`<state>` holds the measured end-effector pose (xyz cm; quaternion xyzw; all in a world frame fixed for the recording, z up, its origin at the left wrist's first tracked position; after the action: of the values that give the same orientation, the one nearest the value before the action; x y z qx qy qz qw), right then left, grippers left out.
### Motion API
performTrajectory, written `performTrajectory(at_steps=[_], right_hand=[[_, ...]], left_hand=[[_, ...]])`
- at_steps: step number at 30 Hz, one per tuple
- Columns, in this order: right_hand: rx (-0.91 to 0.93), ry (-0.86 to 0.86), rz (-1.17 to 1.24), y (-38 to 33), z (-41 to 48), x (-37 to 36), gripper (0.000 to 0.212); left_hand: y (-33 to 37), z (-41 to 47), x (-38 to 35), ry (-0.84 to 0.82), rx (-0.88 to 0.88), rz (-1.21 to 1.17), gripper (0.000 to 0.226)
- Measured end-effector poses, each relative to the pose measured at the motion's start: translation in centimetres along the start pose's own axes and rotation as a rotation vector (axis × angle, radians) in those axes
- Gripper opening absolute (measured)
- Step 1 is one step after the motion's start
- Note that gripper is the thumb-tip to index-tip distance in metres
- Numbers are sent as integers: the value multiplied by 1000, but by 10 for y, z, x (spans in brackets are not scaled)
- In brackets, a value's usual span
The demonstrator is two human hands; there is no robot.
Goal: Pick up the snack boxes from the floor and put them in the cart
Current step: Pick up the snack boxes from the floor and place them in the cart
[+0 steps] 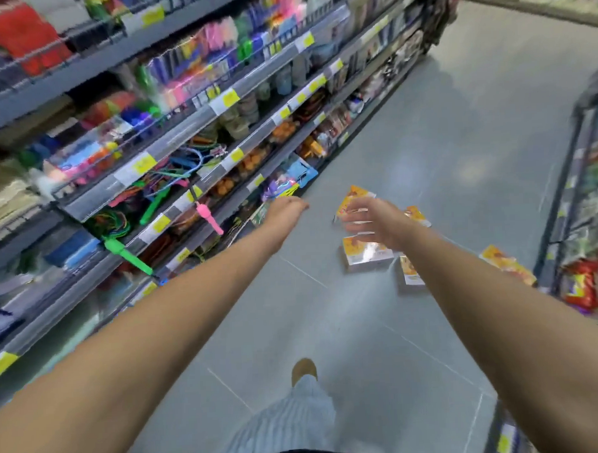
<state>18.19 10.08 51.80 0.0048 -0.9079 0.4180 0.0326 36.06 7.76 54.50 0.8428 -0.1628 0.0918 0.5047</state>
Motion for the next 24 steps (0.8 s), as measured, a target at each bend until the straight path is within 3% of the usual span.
performTrajectory(at_steps=[8,13,19,24], right_hand=[[-2,132,143,-37,67,100,11],[-65,160,174,-39,118,143,12],[-170,146,201,-60,234,224,14],[-294,121,236,-62,318,272,14]], left_hand=[[73,94,-82,-160,-80,160,24],[97,145,-127,-214,-96,214,21],[134,253,-196,-217,42,253,29],[151,331,-247,-189,150,273,7]])
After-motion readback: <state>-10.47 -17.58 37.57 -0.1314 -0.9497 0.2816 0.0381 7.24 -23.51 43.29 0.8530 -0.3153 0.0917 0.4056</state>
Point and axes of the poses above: each hand's wrist, its own z-axis towards the middle knuckle, its own x-axis out of the back of the hand, y = z × x, the point moved 3 cm from there along z, towards the middle knuckle, and after that the axes turned 1 degree about -z, right-handed, at the moved point
